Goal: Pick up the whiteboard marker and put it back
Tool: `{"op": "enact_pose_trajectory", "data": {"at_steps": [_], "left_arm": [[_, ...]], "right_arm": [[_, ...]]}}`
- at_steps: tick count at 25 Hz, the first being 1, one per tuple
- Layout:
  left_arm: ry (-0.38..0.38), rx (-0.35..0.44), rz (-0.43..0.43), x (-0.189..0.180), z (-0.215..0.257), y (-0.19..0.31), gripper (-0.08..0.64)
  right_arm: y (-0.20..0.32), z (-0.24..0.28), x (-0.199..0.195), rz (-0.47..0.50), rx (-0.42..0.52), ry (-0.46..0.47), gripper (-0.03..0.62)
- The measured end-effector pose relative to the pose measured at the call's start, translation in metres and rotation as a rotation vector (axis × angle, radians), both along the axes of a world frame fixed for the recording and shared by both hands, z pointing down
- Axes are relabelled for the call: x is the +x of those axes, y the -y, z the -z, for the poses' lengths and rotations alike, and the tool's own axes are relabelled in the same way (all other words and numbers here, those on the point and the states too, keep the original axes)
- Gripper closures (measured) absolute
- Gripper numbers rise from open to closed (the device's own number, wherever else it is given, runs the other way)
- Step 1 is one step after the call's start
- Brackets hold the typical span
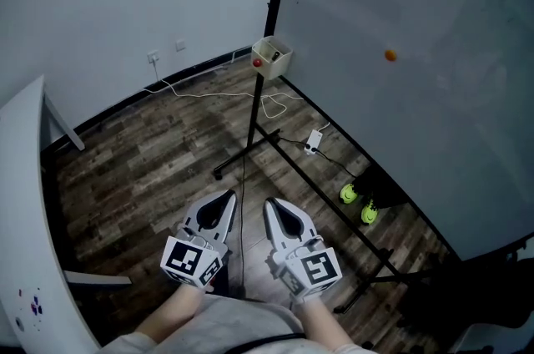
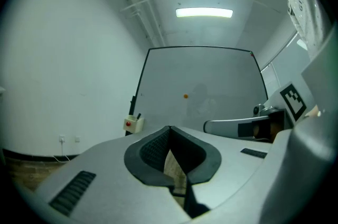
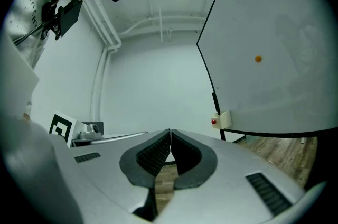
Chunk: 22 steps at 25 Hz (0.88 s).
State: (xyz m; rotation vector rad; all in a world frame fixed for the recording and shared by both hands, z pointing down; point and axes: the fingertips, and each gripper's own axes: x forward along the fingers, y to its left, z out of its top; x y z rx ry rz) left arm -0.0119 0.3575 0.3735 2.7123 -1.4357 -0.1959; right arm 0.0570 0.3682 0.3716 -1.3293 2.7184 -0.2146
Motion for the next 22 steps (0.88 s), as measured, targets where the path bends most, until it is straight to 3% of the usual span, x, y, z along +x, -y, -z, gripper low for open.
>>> {"op": "enact_pose_trajectory", "data": {"at_steps": [3, 22], "left_arm": [[0.019, 0.039, 0.016, -0.001, 0.004, 0.035, 0.545], [-0.030, -0.024, -0.159, -0.016, -0.007, 0.275, 0.545]], "right_arm": [[0.034, -0.003, 0.004, -0.036, 0.005, -0.017, 0.572], [0.258, -0.011, -0.045, -0.071, -0.027, -0.054, 0.572]]}}
